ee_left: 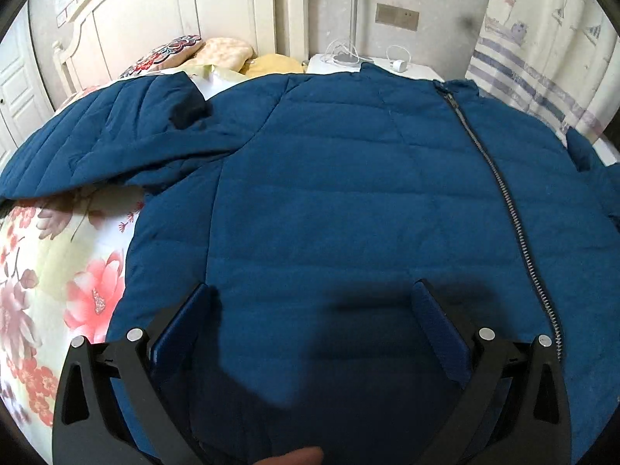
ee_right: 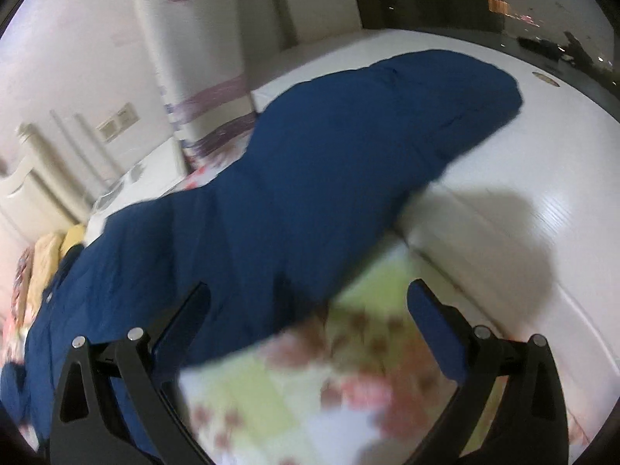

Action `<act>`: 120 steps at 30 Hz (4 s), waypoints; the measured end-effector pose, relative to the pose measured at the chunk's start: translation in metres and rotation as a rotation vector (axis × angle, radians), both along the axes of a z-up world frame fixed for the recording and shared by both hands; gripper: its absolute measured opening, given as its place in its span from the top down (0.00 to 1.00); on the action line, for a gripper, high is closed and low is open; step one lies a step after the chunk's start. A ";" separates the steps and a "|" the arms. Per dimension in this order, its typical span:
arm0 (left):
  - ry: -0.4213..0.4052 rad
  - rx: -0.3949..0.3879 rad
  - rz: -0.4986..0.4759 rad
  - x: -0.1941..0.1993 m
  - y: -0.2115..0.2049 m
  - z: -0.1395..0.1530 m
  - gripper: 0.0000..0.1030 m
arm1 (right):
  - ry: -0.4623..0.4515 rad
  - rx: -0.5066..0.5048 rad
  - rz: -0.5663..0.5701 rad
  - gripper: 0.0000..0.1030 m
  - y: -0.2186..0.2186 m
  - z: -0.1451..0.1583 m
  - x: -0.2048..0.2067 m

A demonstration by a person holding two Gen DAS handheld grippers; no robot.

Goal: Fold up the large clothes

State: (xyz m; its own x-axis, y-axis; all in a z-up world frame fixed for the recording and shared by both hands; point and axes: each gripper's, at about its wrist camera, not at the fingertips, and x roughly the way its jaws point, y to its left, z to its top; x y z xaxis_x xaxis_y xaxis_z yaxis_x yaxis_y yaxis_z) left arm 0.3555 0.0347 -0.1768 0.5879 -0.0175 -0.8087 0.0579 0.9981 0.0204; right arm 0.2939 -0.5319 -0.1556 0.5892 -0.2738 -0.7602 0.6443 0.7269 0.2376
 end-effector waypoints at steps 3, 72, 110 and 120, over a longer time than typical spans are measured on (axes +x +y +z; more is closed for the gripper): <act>-0.001 0.019 0.002 0.001 -0.004 0.000 0.04 | 0.028 0.009 -0.026 0.14 -0.017 -0.011 0.024; -0.164 -0.743 -0.030 0.013 0.033 0.063 0.73 | -0.094 0.098 0.650 0.17 0.201 -0.034 -0.135; -0.438 -0.684 0.241 -0.034 0.092 0.032 0.18 | 0.061 -0.084 0.467 0.26 0.202 -0.028 0.070; -0.287 -0.558 -0.015 -0.010 0.016 0.020 0.17 | -0.039 -0.019 0.474 0.23 0.189 0.029 0.095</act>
